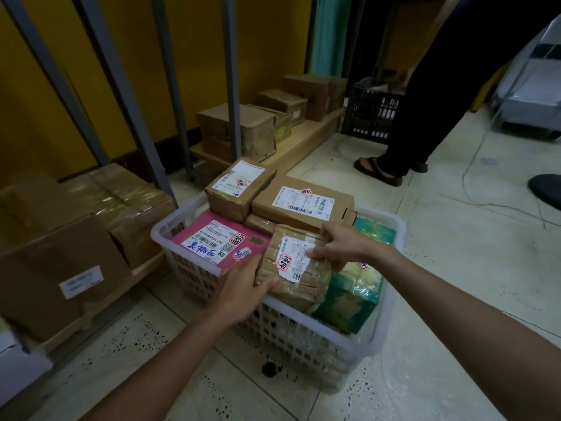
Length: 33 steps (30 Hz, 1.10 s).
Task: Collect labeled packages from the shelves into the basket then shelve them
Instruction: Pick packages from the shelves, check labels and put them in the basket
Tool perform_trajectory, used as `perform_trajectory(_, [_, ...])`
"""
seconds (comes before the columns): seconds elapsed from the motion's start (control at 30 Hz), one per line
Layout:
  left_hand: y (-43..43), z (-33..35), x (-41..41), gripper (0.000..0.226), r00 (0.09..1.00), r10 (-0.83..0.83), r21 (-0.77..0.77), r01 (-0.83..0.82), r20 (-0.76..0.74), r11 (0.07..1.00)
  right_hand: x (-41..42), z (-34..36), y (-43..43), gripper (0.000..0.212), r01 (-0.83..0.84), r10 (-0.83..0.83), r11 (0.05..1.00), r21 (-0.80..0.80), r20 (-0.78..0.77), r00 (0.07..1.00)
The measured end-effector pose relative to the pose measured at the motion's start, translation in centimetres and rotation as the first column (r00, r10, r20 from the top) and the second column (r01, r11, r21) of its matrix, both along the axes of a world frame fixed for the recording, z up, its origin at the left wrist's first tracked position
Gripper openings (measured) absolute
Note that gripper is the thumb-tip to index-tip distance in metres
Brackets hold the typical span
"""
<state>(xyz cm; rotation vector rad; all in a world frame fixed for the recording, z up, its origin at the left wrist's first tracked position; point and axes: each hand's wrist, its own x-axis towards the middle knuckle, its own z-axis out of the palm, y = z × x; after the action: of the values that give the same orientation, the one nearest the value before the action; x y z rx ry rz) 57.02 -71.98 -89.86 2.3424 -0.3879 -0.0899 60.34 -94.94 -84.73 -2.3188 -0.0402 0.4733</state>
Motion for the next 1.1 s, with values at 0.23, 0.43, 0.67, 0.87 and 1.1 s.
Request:
perform_trajectory(0.23, [0.5,-1.2,1.0,0.043,1.000,-0.001,0.224,-0.005,0.026,0.975,-1.4,-3.4,1.9,0.030,0.010,0.010,0.931,-0.366,0.052,0.999])
perform_trajectory(0.43, [0.2,-2.1,1.5,0.038,0.988,-0.121,0.508,0.056,0.096,0.860,-2.2,-6.4,3.8,0.046,0.181,0.085,0.710,-0.681,0.338,0.937])
perform_trajectory(0.67, [0.3,-2.2,1.8,0.041,0.982,-0.185,0.516,0.145,0.026,0.844,-1.3,-7.3,5.9,0.043,-0.114,0.330,0.830,-0.546,0.315,0.890])
perform_trajectory(0.87, [4.0,-1.8,0.6,0.029,0.989,-0.086,0.049,0.081,0.120,0.996,-1.4,-4.4,6.6,0.040,0.027,0.046,0.985,-0.173,0.404,0.914])
perform_trajectory(1.1, [16.9,3.7,-1.6,0.035,0.934,0.149,0.104,-0.193,0.326,0.976,-0.1,2.5,17.7,0.053,-0.013,-0.041,0.996,0.085,0.597,0.801])
